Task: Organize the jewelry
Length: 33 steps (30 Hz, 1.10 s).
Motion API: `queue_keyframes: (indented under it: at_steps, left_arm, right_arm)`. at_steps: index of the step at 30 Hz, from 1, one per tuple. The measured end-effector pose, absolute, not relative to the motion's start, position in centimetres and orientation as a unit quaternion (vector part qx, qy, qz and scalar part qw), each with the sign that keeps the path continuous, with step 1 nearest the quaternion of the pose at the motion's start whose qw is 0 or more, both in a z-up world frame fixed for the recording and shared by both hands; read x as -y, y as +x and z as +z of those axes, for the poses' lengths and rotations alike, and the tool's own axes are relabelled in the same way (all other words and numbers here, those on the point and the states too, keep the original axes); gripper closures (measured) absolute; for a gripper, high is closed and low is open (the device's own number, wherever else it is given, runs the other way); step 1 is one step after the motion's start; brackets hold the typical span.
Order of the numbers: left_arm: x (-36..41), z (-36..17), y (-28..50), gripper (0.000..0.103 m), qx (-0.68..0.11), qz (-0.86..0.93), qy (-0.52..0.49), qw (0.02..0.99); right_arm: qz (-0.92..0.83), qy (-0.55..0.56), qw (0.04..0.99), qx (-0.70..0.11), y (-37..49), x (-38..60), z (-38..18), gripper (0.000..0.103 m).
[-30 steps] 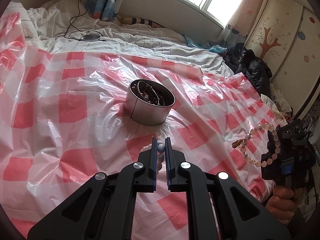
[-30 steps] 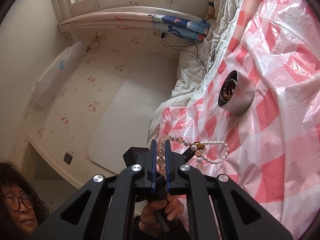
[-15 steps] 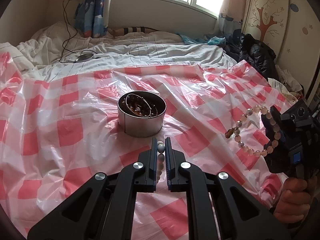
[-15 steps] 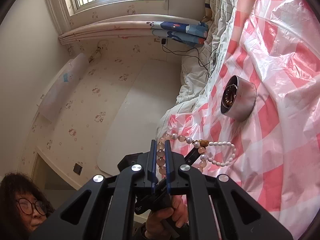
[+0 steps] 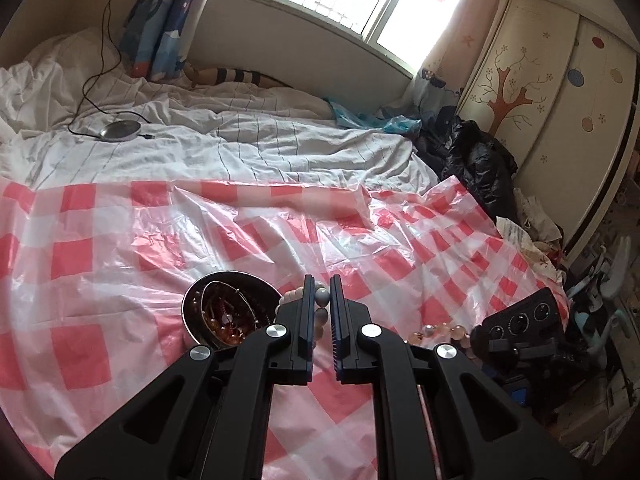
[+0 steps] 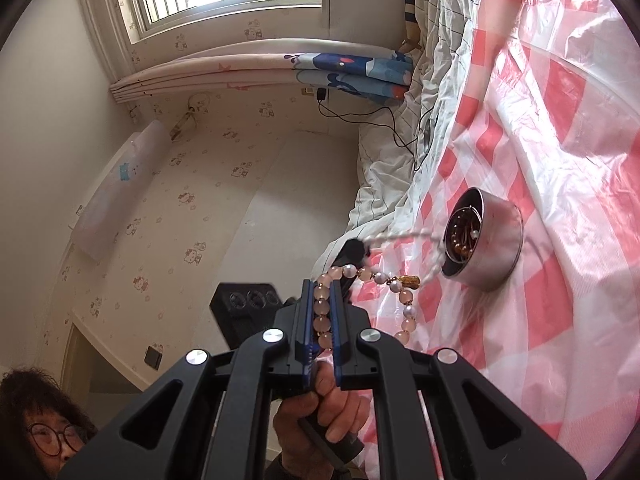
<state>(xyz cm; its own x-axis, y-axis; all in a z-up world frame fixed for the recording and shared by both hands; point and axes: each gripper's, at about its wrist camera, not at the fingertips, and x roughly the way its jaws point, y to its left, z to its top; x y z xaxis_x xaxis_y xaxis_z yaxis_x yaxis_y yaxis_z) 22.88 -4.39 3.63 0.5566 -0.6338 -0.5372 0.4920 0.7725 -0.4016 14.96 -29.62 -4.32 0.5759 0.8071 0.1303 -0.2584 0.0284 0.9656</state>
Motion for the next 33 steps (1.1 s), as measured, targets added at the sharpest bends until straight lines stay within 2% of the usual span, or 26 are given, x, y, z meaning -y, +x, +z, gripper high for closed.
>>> queue_keyframes:
  at_steps: [4, 7, 9, 11, 14, 16, 17, 19, 22, 24, 27, 31, 33]
  left_arm:
    - [4.9, -0.7, 27.0, 0.096, -0.409, -0.260, -0.075, 0.871]
    - [2.7, -2.5, 28.4, 0.092, -0.440, -0.216, -0.118, 0.863]
    - [1.3, -1.6, 28.2, 0.080, -0.428, -0.211, -0.135, 0.869]
    - [0.0, -0.1, 27.5, 0.054, -0.400, -0.200, -0.140, 0.883]
    - [-1.8, 1.2, 26.5, 0.045, -0.382, -0.197, -0.156, 0.889]
    - [-2.6, 1.3, 26.0, 0.037, -0.390, -0.186, -0.158, 0.888]
    - [-3.0, 1.3, 25.8, 0.033, -0.396, -0.181, -0.158, 0.886]
    - [-3.4, 1.1, 25.2, 0.028, -0.410, -0.171, -0.154, 0.883]
    - [-3.5, 1.2, 23.6, 0.020, -0.421, -0.159, -0.130, 0.884]
    - [-3.5, 1.5, 22.1, 0.015, -0.416, -0.151, -0.113, 0.889]
    - [-3.5, 2.1, 19.7, 0.008, -0.410, -0.126, -0.085, 0.900]
    - [-4.0, 2.7, 16.4, 0.008, -0.394, -0.098, -0.068, 0.912]
    - [-4.2, 2.8, 14.7, 0.008, -0.386, -0.075, -0.054, 0.918]
  right_arm:
    - [0.390, 0.570, 0.681, -0.246, 16.6, 29.3, -4.3, 0.094]
    - [0.387, 0.560, 0.689, -0.250, 18.6, 28.7, -4.0, 0.094]
    - [0.383, 0.547, 0.701, -0.251, 20.2, 28.0, -3.6, 0.094]
    - [0.378, 0.526, 0.717, -0.256, 21.6, 27.0, -3.1, 0.094]
    - [0.352, 0.463, 0.760, -0.291, 23.8, 24.5, -2.8, 0.091]
    - [0.314, 0.395, 0.791, -0.345, 25.1, 22.1, -3.3, 0.053]
    - [0.305, 0.383, 0.793, -0.363, 25.3, 21.5, -3.8, 0.041]
    - [0.303, 0.387, 0.789, -0.369, 24.9, 21.4, -4.5, 0.041]
    - [0.299, 0.414, 0.792, -0.335, 23.0, 23.3, -3.7, 0.040]
    - [0.295, 0.426, 0.793, -0.321, 21.3, 24.7, -3.3, 0.032]
    - [0.261, 0.418, 0.810, -0.319, 17.5, 26.4, -2.6, 0.029]
    - [0.180, 0.336, 0.874, -0.301, 12.1, 26.8, 0.1, 0.014]
    - [0.110, 0.236, 0.924, -0.281, 8.4, 26.1, 1.5, 0.008]
